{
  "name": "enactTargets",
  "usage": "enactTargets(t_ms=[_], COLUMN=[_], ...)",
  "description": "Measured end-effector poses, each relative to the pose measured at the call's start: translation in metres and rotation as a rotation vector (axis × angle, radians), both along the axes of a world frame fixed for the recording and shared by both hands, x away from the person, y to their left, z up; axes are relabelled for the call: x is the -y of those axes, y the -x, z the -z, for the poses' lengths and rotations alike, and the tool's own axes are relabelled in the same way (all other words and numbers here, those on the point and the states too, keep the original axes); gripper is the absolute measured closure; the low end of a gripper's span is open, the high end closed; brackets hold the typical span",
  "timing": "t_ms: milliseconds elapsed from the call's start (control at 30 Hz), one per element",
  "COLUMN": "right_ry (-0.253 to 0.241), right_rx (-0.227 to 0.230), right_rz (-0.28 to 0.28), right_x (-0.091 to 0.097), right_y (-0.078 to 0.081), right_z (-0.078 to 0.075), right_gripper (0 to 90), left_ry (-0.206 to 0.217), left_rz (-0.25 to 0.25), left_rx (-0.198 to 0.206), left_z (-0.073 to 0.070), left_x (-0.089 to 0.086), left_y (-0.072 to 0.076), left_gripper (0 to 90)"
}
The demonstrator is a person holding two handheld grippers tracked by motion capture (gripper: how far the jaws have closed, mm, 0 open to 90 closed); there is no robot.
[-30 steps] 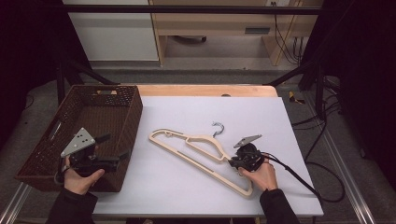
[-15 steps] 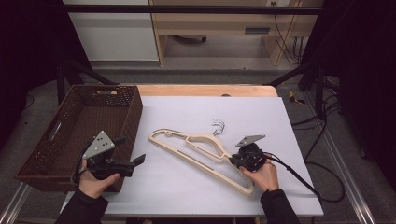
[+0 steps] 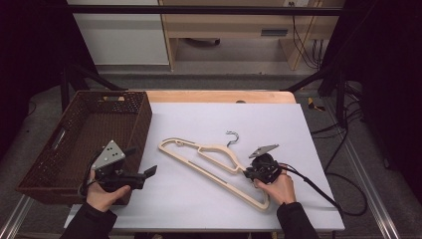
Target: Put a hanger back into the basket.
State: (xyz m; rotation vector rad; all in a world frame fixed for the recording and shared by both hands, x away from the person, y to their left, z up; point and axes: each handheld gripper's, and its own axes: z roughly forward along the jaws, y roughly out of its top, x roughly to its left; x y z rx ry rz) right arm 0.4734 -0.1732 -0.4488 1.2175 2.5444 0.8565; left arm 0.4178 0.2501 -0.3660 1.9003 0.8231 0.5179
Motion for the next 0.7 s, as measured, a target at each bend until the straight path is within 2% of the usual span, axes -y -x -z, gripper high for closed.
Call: enactTargets(t_ms=[200, 333, 400, 467, 567, 667, 700], right_ry=[-0.034, -0.045, -0.047, -0.047, -0.037, -0.041, -0.043], right_rx=[0.026, 0.036, 0.052, 0.056, 0.083, 0.083, 0.099], right_rz=[-0.018, -0.005, -0.017, -0.005, -0.03, -0.014, -0.034], right_x=[0.004, 0.004, 0.005, 0.005, 0.006, 0.004, 0.006], right_y=[0.001, 0.002, 0.003, 0.004, 0.005, 0.007, 0.006], right_z=[-0.005, -0.007, -0.009, -0.011, -0.013, -0.016, -0.015], right_gripper=[79.7, 79.7, 79.8, 79.8, 79.9, 79.9, 79.9], left_ry=[-0.002, -0.008, -0.011, -0.017, -0.024, -0.04, -0.042], left_rz=[0.002, 0.006, 0.012, 0.016, 0.024, 0.041, 0.045], left_rx=[-0.005, -0.009, -0.016, -0.023, -0.028, -0.031, -0.033], left_z=[0.002, 0.002, 0.004, 0.005, 0.005, 0.005, 0.004], left_x=[0.003, 0.005, 0.009, 0.013, 0.02, 0.03, 0.033], left_y=[0.0, 0.0, -0.001, -0.001, -0.001, -0.003, -0.003], left_gripper=[7.0, 7.2, 7.4, 7.4, 7.6, 7.8, 7.8])
